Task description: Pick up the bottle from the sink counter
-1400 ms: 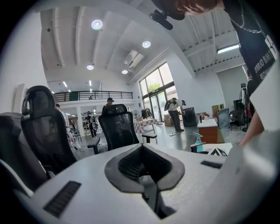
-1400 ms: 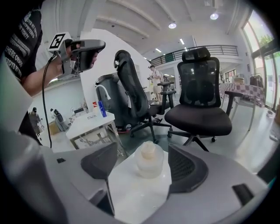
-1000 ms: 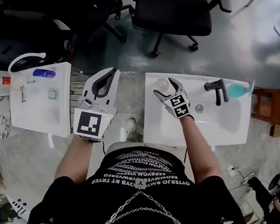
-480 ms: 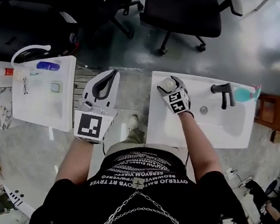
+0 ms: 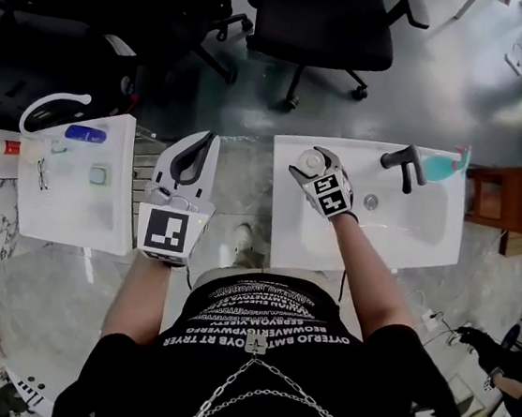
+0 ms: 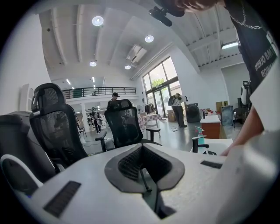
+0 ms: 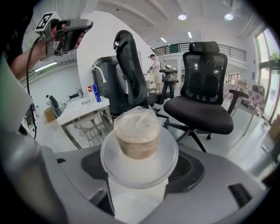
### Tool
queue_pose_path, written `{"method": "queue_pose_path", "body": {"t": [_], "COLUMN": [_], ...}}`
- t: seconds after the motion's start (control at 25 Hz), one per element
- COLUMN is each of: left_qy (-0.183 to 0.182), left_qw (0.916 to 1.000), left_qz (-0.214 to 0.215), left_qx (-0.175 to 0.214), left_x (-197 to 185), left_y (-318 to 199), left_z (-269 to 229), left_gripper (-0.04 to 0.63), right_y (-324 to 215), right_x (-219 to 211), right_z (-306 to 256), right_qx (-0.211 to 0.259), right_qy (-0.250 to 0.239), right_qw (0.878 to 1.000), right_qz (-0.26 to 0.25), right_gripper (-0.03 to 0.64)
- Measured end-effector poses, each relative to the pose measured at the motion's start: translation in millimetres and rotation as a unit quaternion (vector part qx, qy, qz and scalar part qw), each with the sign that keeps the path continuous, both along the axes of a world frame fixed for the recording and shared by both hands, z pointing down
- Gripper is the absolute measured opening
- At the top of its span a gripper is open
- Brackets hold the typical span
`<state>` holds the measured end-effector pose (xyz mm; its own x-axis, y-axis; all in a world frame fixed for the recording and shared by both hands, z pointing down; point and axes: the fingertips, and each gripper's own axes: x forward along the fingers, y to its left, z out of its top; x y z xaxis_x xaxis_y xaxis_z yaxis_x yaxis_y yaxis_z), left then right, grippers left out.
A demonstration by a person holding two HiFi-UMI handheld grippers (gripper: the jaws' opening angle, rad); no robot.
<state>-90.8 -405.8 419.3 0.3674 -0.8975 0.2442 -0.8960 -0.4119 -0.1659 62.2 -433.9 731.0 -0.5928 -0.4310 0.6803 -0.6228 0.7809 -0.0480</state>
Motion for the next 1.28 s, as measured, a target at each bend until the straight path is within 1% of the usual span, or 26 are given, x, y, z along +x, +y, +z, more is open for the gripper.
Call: {"method": "queue_pose_path", "body": {"t": [0.32, 0.4, 0.64, 0.72, 0.8, 0.88, 0.96, 1.28], "left_qy": [0.009, 0.012, 0.025, 0.024, 0.018, 0.015, 0.018, 0.025], "left_qw": [0.9987, 0.9983, 0.9978, 0.997, 0.9965, 0.9962, 0.9956, 0.9907], "left_qz": [0.045, 0.05, 0.052, 0.061, 0.073, 0.082, 0.09, 0.13], "left_qx": [0.023, 0.026, 0.031, 0.04, 0.037, 0.025, 0.02, 0.029], "left_x": [13, 13, 10, 12, 15, 18, 22, 44], "left_y": [10, 14, 22, 24, 26, 28, 30, 47], "left_z": [-22, -27, -38, -44, -45, -42, -42, -52], "left_gripper": [0.005, 0.005, 0.005, 0.005, 0.005, 0.005, 0.006, 0.005], "right_y": [20, 23, 31, 34, 39, 44, 48, 76], "right_x": [15, 19, 29, 32, 35, 37, 40, 42], "right_z": [-49, -64, -115, -129, -143, -157, -171, -233], "right_qx": [-0.003, 0.0, 0.031, 0.032, 0.032, 0.034, 0.037, 0.05], "right_qy": [0.021, 0.017, 0.001, 0.002, -0.005, -0.012, -0.009, 0.006], "right_qw": [1.0, 0.999, 0.997, 0.997, 0.996, 0.996, 0.996, 0.996], "right_qz": [0.018, 0.029, 0.065, 0.072, 0.078, 0.082, 0.085, 0.072], "right_gripper": [0.336, 0.336, 0.336, 0.336, 0.336, 0.336, 0.336, 0.336]}}
